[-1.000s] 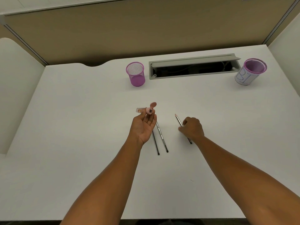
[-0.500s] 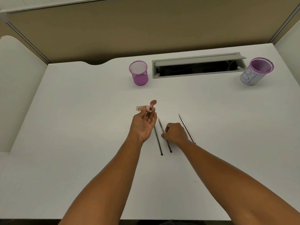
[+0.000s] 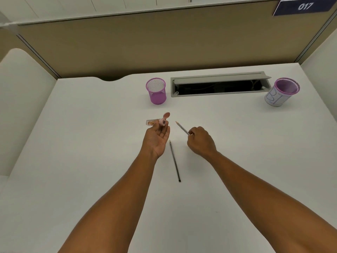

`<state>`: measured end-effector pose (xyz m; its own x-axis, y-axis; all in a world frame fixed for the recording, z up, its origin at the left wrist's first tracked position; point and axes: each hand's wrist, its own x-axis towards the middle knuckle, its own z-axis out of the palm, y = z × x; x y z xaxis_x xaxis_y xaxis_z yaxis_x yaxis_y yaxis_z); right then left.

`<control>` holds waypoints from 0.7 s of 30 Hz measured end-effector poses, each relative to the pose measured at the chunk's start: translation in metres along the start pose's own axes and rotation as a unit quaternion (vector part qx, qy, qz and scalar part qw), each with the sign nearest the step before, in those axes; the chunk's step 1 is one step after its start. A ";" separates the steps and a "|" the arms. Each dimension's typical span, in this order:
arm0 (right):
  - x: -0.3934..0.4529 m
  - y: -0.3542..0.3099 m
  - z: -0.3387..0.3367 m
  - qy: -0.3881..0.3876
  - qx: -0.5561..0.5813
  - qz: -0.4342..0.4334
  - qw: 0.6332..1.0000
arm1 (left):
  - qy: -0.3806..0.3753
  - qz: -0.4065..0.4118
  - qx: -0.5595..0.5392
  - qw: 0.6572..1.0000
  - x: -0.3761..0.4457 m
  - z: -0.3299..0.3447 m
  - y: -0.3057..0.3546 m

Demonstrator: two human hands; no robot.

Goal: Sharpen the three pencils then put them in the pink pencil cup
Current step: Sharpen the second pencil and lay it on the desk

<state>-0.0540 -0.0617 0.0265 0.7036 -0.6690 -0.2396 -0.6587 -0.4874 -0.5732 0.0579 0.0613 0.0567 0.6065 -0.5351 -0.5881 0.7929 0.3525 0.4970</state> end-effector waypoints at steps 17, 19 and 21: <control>-0.009 -0.021 -0.063 0.100 -0.020 -0.169 0.980 | -0.077 0.044 0.103 0.991 -0.005 0.031 0.007; -0.009 -0.026 -0.069 0.107 -0.028 -0.183 0.977 | -0.081 0.052 0.114 0.989 -0.008 0.036 0.007; -0.010 -0.032 -0.075 0.108 -0.027 -0.189 0.976 | -0.077 0.062 0.109 0.989 -0.010 0.039 0.008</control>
<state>-0.0594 -0.0816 0.1057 0.8298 -0.5362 0.1546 -0.3808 -0.7467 -0.5454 0.0563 0.0395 0.0916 0.6692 -0.6139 -0.4187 0.6715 0.2582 0.6946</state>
